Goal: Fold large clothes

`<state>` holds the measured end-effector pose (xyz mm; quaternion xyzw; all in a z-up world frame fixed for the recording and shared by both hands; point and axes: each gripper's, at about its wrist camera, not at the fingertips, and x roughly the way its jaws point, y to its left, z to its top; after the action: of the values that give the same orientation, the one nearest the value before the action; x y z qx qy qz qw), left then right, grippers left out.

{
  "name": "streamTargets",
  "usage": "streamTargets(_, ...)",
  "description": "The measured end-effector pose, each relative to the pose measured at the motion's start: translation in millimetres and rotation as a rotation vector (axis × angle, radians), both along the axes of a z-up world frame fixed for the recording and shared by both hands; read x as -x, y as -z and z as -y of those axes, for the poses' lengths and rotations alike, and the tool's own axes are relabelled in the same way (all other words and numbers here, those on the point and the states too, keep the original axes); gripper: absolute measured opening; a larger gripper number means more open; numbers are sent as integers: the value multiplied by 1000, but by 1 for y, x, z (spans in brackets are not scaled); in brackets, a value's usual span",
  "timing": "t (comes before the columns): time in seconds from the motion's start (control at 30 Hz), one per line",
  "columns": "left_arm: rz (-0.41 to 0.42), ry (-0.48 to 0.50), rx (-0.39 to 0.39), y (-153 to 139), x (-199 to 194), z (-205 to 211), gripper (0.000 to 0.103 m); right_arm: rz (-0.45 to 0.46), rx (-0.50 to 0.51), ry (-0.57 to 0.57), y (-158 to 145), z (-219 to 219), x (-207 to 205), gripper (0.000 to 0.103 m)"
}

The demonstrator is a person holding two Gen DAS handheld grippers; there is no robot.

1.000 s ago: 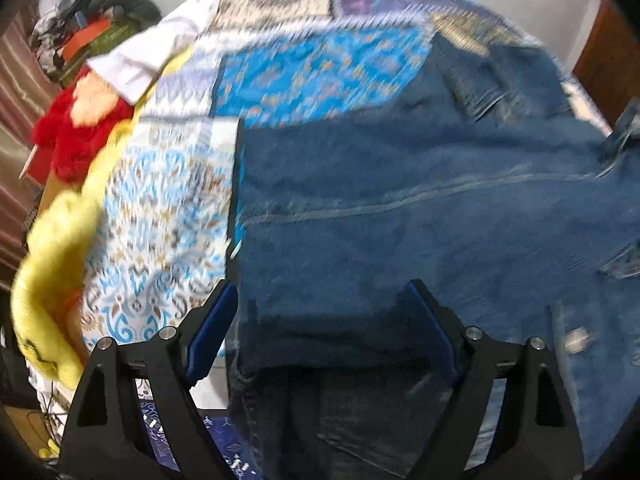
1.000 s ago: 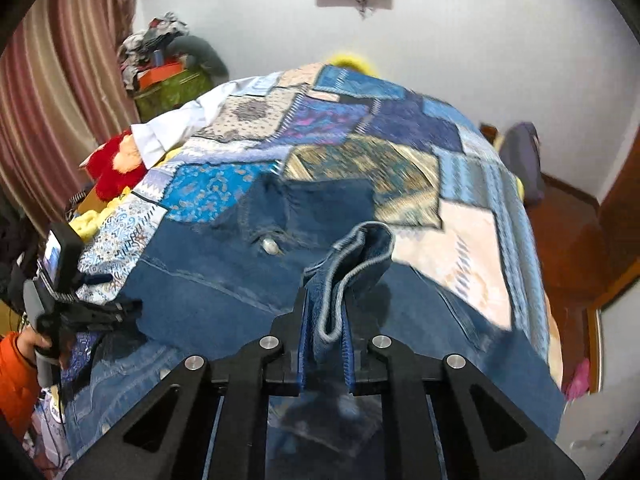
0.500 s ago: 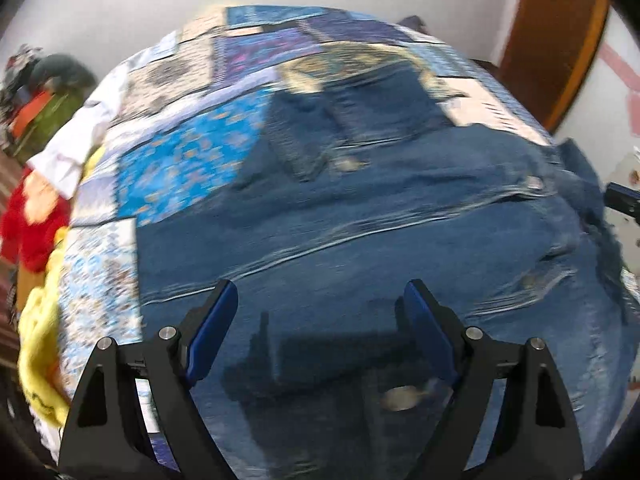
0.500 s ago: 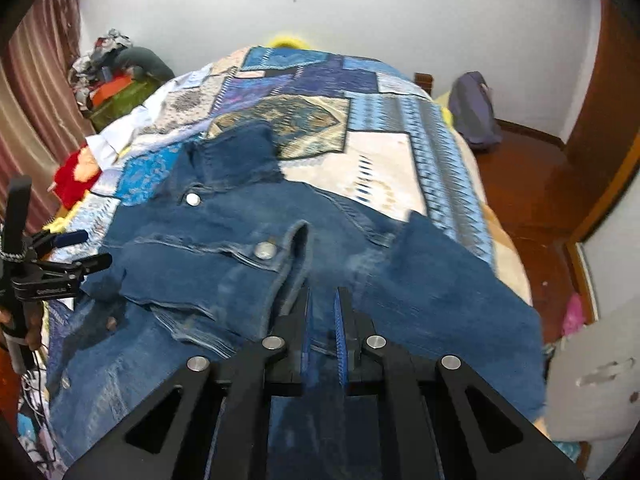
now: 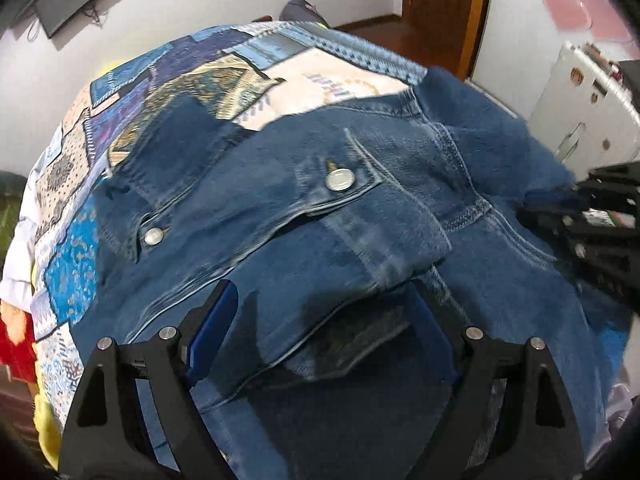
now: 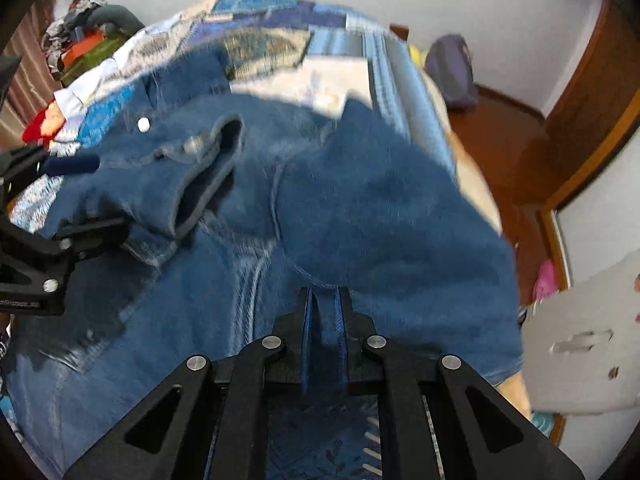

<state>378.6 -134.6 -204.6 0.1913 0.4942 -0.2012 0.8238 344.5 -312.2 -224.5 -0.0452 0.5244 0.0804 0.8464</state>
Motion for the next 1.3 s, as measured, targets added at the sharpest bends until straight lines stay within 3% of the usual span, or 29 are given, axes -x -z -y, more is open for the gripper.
streamTargets(0.13,-9,-5,11,11,-11,15,69,11,19,-17,7,3,8,7)
streamTargets(0.2,-3,1,35,8,-12,17,45,3,21,-17,7,6,10,7)
streamTargets(0.27,32,-6,14,5,-13,21,31,-7,24,-12,7,9,11,7)
streamTargets(0.4,88,-62,66,-24,-18,7,24,-11,-47,16,-3,27,12,7)
streamTargets(0.5,151,-79,131,-58,-17,-4,24,6,-118,49,-15,44,14,7)
streamTargets(0.63,123,-52,239,-79,-17,-3,24,44,-123,96,-27,67,16,7)
streamTargets(0.7,95,-29,234,-72,-14,7,24,17,-101,114,-17,70,13,7)
streamTargets(0.8,12,2,184,-36,-13,28,27,-55,-66,124,12,70,8,7)
streamTargets(0.87,-73,10,174,-14,-14,35,28,-18,-74,116,23,70,11,7)
streamTargets(0.93,-124,24,174,2,-11,41,38,16,-51,101,22,70,16,7)
streamTargets(1.03,-89,54,126,3,2,50,42,25,-16,112,23,70,18,8)
streamTargets(1.2,-104,98,188,-21,18,45,63,31,75,117,23,67,18,8)
streamTargets(1.3,-43,56,208,-42,20,32,73,43,88,113,23,69,23,8)
